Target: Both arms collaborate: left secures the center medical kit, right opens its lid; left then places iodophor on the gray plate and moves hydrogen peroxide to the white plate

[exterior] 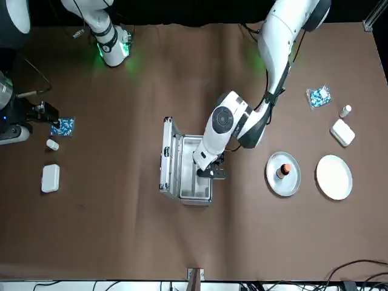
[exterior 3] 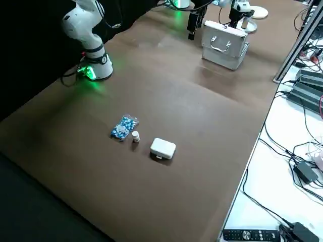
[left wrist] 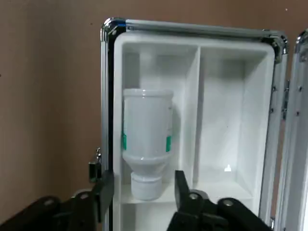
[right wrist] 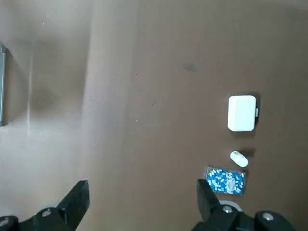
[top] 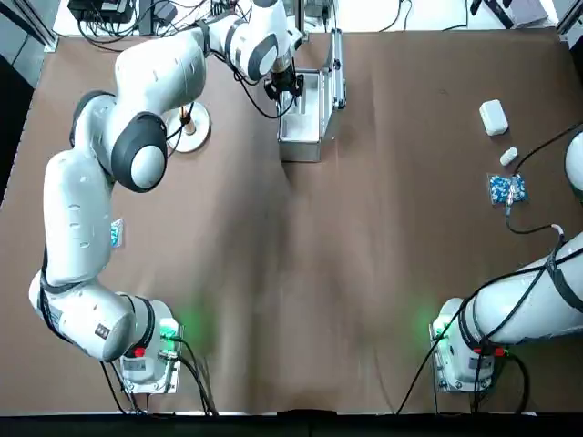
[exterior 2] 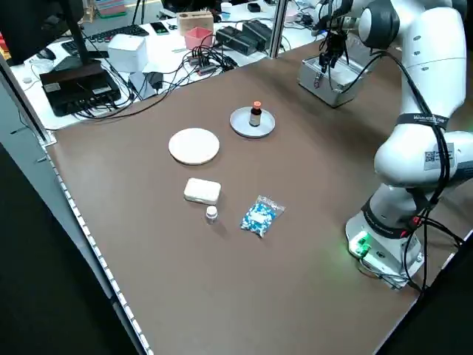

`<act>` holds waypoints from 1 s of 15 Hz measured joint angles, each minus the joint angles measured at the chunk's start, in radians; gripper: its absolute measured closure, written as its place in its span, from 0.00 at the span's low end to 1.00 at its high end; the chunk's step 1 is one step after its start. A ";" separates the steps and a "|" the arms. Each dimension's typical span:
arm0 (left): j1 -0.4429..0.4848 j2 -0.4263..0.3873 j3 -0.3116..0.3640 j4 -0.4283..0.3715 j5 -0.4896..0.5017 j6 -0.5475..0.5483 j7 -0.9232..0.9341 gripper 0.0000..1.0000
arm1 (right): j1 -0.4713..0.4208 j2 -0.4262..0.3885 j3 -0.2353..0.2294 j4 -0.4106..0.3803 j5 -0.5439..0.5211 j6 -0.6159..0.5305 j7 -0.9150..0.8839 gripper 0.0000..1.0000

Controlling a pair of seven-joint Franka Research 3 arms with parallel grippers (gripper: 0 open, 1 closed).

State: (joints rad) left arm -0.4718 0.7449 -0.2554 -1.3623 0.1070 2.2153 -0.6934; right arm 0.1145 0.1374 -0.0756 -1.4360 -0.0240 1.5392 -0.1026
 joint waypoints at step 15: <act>-0.016 0.041 0.000 0.018 0.000 0.007 0.008 0.56 | 0.002 0.001 0.000 -0.005 0.000 -0.023 0.000 0.01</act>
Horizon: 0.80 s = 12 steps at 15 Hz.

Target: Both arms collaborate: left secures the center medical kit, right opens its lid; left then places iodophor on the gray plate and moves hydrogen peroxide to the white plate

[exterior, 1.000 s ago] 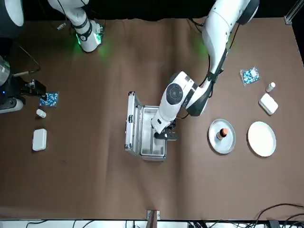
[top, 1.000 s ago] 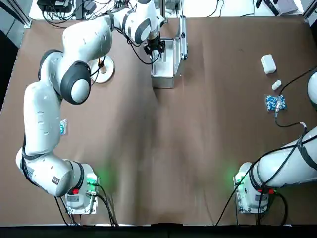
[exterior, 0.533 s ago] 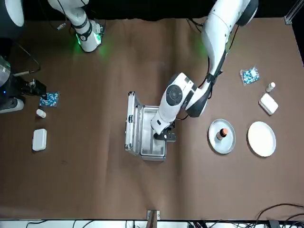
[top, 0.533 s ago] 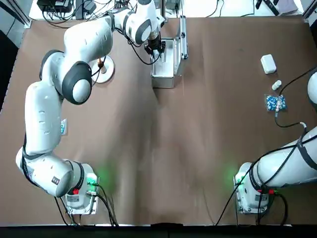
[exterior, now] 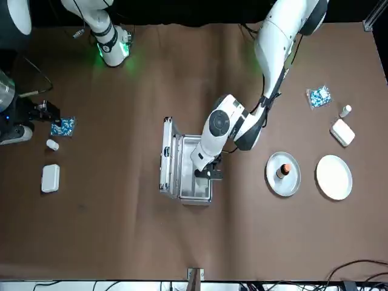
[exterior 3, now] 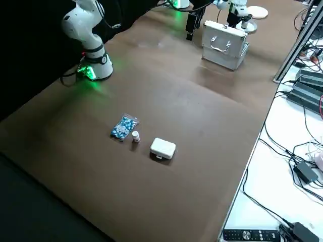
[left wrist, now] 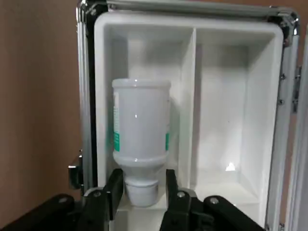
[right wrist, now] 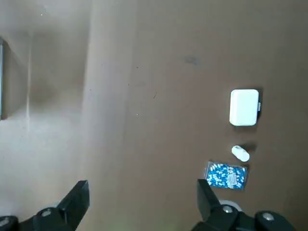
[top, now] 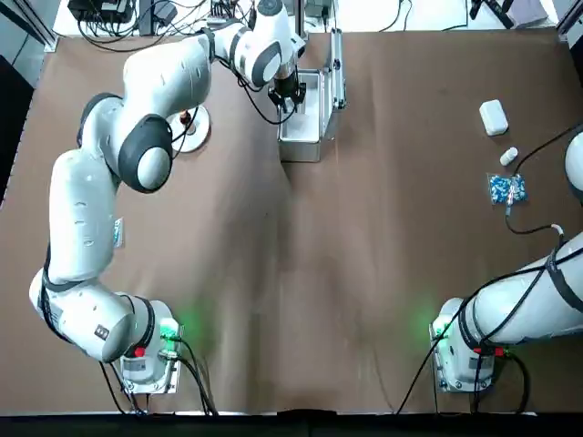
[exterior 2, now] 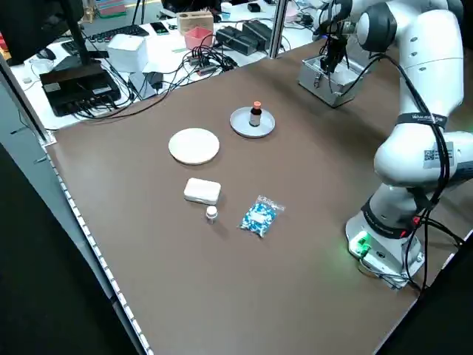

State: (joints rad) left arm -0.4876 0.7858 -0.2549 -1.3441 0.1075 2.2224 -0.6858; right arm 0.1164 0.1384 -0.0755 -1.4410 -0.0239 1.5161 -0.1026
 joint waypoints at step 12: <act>-0.022 0.010 0.033 0.009 0.014 0.003 0.000 0.68 | 0.000 0.000 0.000 -0.003 0.000 -0.015 0.000 0.01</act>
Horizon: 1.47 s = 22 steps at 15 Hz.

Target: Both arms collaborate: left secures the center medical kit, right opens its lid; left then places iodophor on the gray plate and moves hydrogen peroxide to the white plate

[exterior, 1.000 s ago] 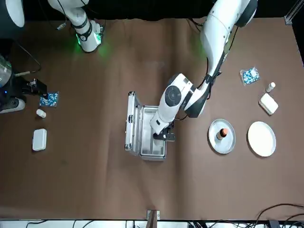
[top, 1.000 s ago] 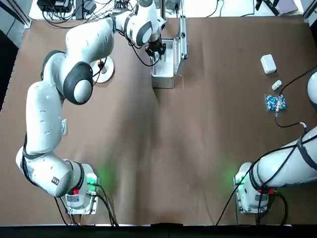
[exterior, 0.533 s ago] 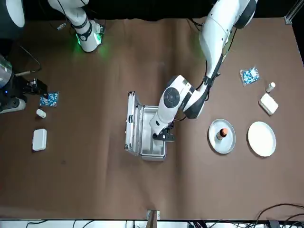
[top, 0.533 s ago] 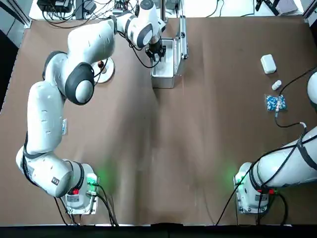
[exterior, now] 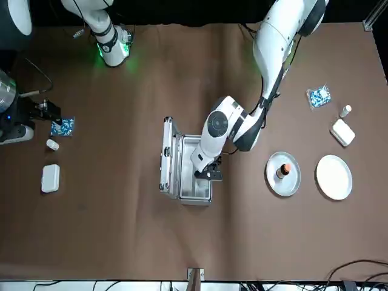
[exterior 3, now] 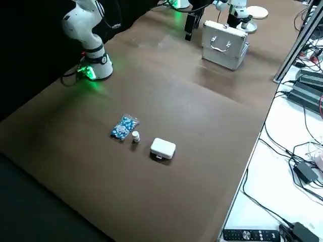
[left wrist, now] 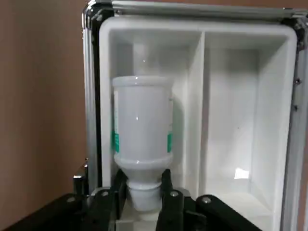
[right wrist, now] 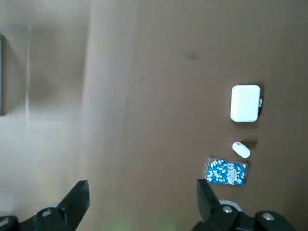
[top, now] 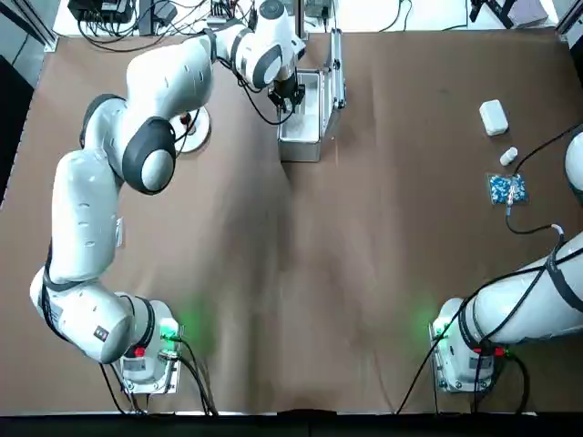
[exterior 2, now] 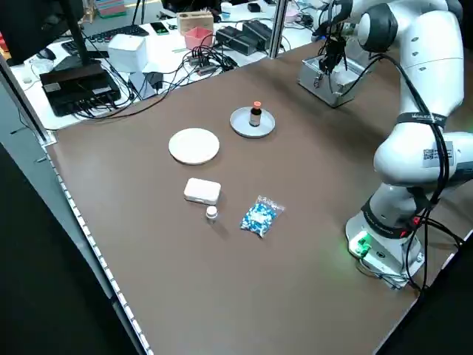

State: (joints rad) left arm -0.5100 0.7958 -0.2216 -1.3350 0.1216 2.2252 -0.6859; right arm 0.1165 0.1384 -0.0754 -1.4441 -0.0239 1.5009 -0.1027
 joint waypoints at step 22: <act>0.024 -0.102 -0.008 0.039 -0.095 -0.022 -0.104 0.67 | 0.000 0.000 0.000 -0.001 0.000 -0.006 0.000 0.01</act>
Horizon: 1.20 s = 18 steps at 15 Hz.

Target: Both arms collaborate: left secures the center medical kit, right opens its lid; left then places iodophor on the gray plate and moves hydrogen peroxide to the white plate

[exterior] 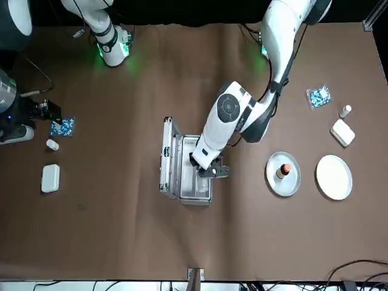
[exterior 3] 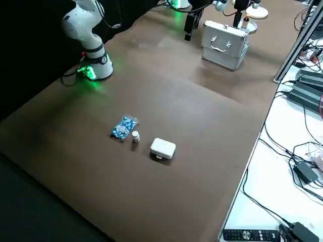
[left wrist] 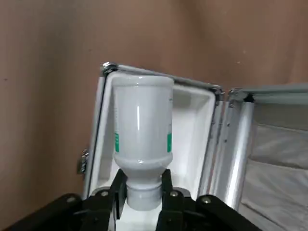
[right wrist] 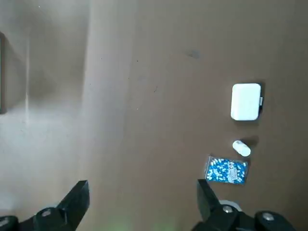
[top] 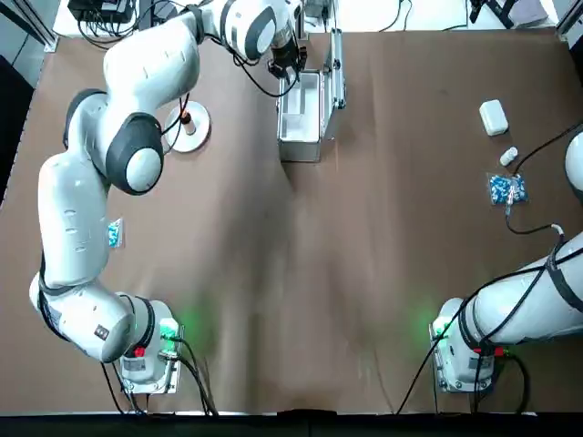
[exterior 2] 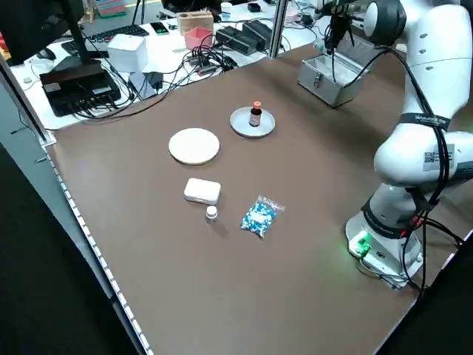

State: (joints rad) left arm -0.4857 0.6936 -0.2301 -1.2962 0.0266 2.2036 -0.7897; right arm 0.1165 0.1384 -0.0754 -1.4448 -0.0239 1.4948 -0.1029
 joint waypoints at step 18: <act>0.283 -0.109 -0.006 0.002 -0.458 -0.327 0.002 0.67 | 0.000 0.000 0.000 0.000 0.000 0.000 0.000 0.01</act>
State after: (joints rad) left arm -0.2030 0.5844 -0.2361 -1.2944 -0.4319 1.8763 -0.7874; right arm 0.1169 0.1384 -0.0750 -1.4447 -0.0239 1.4952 -0.1030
